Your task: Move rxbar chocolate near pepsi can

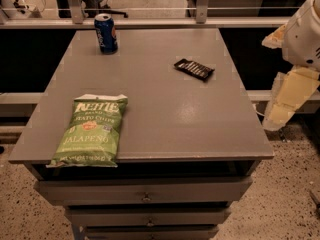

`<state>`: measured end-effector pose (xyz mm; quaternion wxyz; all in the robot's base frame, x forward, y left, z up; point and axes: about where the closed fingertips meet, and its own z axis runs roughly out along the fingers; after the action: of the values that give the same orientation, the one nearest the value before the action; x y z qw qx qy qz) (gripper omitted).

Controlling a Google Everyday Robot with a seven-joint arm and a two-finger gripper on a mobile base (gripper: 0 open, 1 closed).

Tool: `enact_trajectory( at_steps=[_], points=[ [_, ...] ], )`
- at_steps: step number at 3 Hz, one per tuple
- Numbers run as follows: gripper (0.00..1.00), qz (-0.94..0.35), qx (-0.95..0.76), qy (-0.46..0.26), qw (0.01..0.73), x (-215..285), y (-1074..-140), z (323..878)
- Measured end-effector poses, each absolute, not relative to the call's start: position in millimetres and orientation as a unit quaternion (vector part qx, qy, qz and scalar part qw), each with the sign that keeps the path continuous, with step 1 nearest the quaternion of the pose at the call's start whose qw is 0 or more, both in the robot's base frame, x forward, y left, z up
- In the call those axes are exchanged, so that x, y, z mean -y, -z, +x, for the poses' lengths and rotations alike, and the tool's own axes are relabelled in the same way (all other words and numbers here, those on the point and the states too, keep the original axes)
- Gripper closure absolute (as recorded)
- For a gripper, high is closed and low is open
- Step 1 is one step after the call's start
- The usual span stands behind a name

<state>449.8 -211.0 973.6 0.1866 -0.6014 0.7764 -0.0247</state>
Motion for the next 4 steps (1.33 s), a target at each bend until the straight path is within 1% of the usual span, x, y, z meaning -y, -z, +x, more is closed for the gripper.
enact_trajectory(
  at_steps=[1,2,3,4],
  points=[
    [0.00,-0.596,-0.767,0.002,0.236,199.9,-961.7,488.3],
    [0.00,-0.576,-0.764,-0.031,0.290,179.8,-941.2,547.3],
    [0.00,-0.540,-0.772,-0.065,0.330,156.6,-915.1,605.7],
    [0.00,-0.496,-0.794,-0.081,0.341,145.0,-883.7,656.1]
  ],
)
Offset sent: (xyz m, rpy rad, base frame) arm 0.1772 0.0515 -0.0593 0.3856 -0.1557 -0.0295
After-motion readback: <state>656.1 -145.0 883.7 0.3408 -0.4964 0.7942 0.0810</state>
